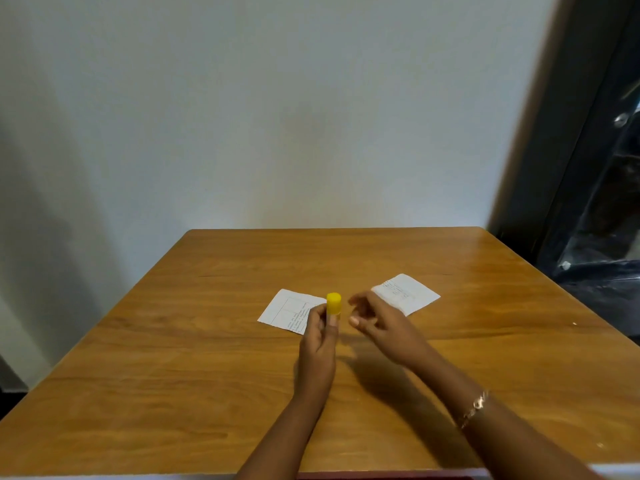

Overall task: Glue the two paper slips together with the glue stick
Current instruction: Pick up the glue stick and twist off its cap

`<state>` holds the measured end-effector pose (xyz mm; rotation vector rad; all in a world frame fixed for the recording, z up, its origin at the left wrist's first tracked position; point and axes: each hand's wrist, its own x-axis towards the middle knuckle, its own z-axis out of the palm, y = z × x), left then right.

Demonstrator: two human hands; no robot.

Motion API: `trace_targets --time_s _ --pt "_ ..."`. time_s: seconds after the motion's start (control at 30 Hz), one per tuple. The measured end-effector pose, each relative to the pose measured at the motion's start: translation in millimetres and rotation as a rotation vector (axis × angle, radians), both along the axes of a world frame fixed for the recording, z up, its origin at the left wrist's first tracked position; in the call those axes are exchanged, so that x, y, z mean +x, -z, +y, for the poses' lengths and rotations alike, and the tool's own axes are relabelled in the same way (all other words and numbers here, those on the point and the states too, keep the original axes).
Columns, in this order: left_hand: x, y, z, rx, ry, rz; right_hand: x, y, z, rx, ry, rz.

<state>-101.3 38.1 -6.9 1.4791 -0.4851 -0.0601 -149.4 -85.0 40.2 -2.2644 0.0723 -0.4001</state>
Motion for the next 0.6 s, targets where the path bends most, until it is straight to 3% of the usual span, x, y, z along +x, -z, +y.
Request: trace_targets --time_s 0.07,0.13,0.33,0.6 --pt "2.0 -2.2 -1.7 -0.056 0.087 0.075 -5.9 17.5 13.9 0.459 -0.095 0.03" --pt "3.4 -5.7 -1.8 -0.078 0.174 0.115 -7.7 29.5 23.7 0.751 -0.149 0.035" --pt "11.9 -27.8 8.7 -0.104 0.392 0.262 -2.4 29.7 23.1 1.074 -0.275 0.085" --pt "26.6 -46.6 14.3 -0.238 0.775 0.463 -11.7 25.9 20.8 1.293 -0.492 0.245"
